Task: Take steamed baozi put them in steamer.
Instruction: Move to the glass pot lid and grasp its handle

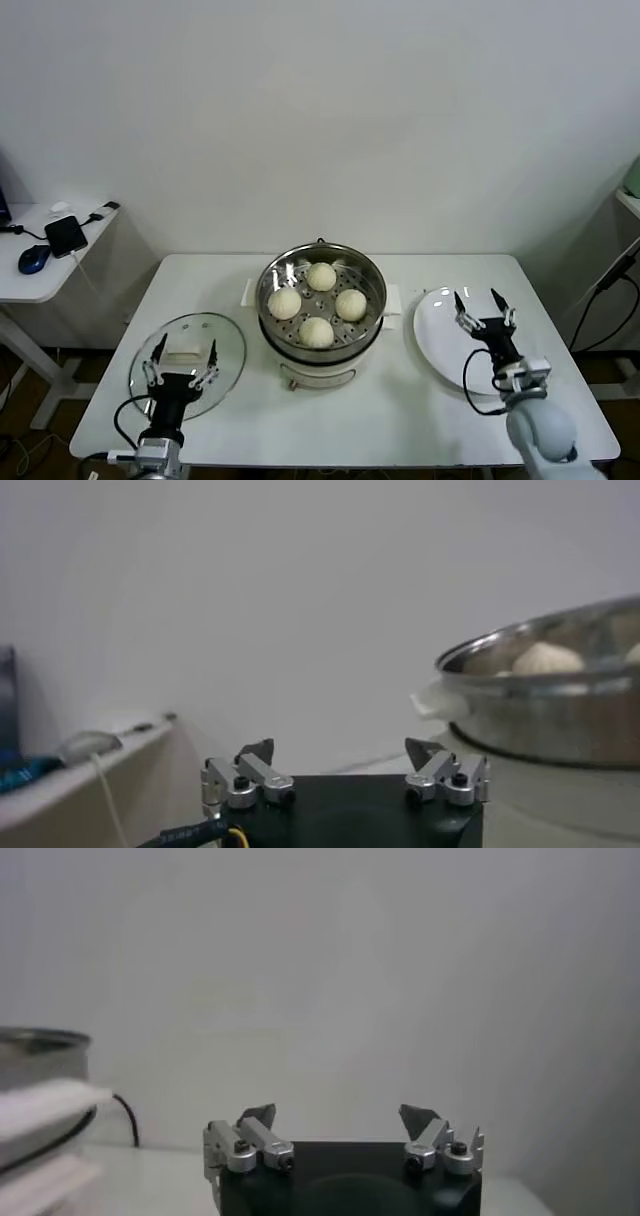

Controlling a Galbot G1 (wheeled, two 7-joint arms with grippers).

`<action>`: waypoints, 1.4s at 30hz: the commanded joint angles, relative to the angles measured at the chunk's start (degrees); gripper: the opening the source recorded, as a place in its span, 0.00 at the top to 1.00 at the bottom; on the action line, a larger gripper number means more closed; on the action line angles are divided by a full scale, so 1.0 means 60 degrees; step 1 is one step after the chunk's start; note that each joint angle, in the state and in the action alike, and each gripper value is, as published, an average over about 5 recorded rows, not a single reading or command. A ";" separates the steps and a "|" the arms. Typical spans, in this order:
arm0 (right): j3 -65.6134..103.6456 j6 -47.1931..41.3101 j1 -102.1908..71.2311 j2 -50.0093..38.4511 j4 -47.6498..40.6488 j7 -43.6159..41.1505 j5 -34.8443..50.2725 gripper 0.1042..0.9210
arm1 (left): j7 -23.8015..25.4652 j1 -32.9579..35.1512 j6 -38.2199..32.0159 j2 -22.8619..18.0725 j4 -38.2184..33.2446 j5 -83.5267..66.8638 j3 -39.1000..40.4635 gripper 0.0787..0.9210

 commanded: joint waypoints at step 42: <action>0.0568 0.0290 -0.2050 0.1699 0.0534 0.0124 -0.1551 0.12 | -0.3224 -0.2482 0.0810 0.0577 0.5433 1.1356 -0.0259 0.12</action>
